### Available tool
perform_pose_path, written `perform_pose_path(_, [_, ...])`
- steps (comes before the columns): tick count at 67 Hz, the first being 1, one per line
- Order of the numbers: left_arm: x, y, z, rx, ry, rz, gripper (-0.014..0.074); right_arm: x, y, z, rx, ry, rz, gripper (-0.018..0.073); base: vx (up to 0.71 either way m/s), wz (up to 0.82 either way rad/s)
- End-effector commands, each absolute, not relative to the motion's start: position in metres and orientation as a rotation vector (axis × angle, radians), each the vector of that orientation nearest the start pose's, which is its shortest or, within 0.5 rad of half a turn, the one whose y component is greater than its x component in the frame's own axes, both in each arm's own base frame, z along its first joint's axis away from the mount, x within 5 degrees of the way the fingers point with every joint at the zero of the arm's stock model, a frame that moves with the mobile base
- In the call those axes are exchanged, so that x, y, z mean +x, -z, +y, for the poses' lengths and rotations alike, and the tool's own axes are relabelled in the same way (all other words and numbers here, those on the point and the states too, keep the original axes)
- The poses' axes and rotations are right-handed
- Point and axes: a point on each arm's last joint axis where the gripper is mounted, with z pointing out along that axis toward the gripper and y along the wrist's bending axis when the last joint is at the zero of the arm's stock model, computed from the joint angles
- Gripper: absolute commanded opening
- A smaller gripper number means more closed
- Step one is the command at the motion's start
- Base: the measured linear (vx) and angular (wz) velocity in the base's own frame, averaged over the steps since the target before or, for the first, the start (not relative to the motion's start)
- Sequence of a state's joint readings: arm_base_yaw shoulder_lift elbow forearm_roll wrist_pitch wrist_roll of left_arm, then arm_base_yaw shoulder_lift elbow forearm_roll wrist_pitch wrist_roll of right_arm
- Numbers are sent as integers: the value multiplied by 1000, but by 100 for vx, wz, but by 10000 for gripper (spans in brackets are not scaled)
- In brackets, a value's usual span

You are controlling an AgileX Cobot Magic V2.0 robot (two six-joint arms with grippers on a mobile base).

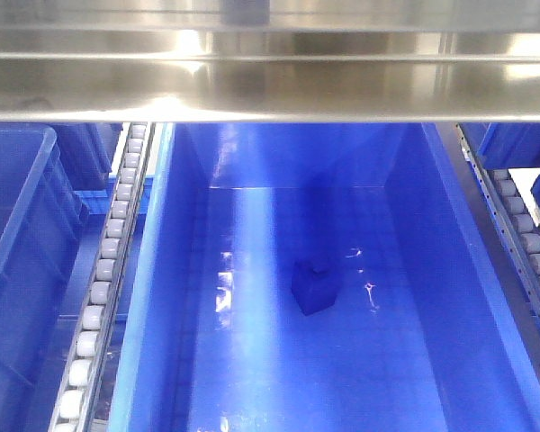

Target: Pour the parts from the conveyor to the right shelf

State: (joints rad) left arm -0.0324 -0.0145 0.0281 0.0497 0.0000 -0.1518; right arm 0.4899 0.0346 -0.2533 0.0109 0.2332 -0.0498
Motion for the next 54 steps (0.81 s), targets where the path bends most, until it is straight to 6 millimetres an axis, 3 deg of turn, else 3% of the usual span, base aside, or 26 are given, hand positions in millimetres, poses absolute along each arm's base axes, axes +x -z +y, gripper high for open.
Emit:
perform_pose_path(1, [56,-203,-2,-59,127,1435,-6,37,-284,20,-414,-311,1318,421,0,0])
perform_pose_path(10, [56,-203,-2,-59,127,1435,-6,38,-279,21,-447,-273,1322,330,0,0])
perform_pose_path(23, [56,-203,-2,-59,127,1435,-6,39,-278,21,-447,-278,1331,-17,0,0])
perform_pose_path(54, [56,-203,-2,-59,127,1435,-6,39,-278,21,-446,-283,1340,-8,0,0])
